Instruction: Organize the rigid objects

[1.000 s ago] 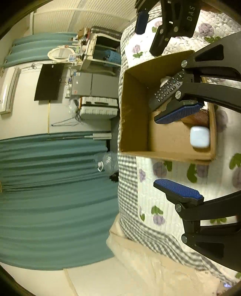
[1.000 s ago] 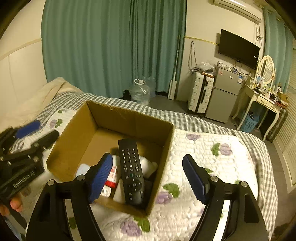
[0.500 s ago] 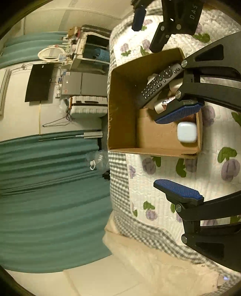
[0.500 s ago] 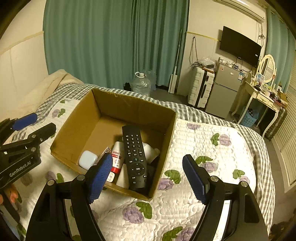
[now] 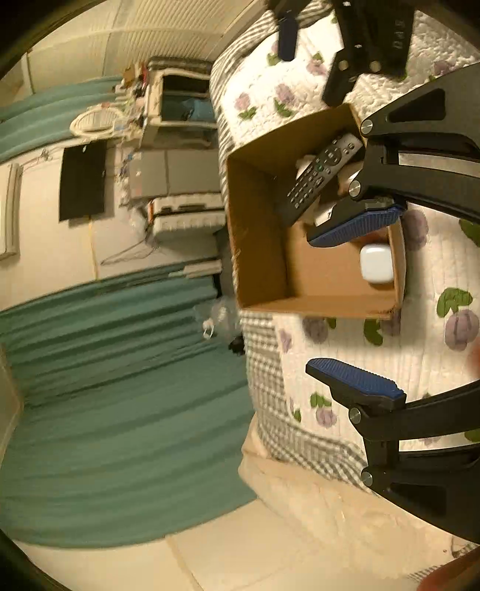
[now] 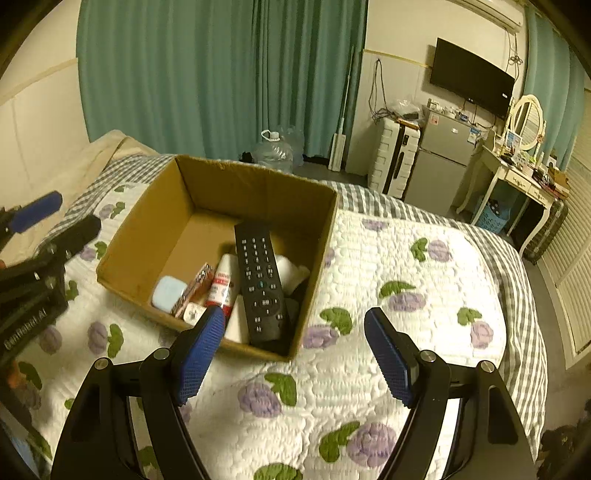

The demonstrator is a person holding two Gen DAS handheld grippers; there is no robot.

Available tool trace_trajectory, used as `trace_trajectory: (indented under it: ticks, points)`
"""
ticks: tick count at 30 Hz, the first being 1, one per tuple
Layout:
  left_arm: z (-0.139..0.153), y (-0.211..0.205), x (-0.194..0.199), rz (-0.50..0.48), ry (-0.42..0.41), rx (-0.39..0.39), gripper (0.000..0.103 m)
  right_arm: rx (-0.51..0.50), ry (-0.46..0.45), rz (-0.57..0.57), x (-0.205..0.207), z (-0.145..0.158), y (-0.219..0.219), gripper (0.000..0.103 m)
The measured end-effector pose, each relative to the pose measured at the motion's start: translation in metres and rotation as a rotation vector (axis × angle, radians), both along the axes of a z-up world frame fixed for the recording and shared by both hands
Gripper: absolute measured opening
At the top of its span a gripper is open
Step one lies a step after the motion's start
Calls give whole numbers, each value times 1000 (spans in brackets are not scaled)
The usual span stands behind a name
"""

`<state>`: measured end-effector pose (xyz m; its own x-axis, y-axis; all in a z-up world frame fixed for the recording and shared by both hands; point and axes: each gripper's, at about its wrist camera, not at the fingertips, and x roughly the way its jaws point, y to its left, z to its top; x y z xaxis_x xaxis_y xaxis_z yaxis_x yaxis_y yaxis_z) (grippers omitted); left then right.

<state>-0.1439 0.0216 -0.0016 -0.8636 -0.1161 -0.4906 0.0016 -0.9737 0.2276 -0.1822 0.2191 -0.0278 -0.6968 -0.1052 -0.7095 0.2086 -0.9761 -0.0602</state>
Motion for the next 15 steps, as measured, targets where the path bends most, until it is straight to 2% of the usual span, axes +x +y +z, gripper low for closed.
trace_trajectory:
  ticks: [4, 11, 15]
  points:
    - [8, -9, 6, -45, -8, 91, 65, -28, 22, 1, 11, 3, 2, 78]
    - [26, -12, 29, -47, 33, 150, 65, -49, 162, 5, 49, 32, -5, 78]
    - [31, -15, 44, -47, 44, 175, 65, -78, 218, -15, 69, 47, -5, 84]
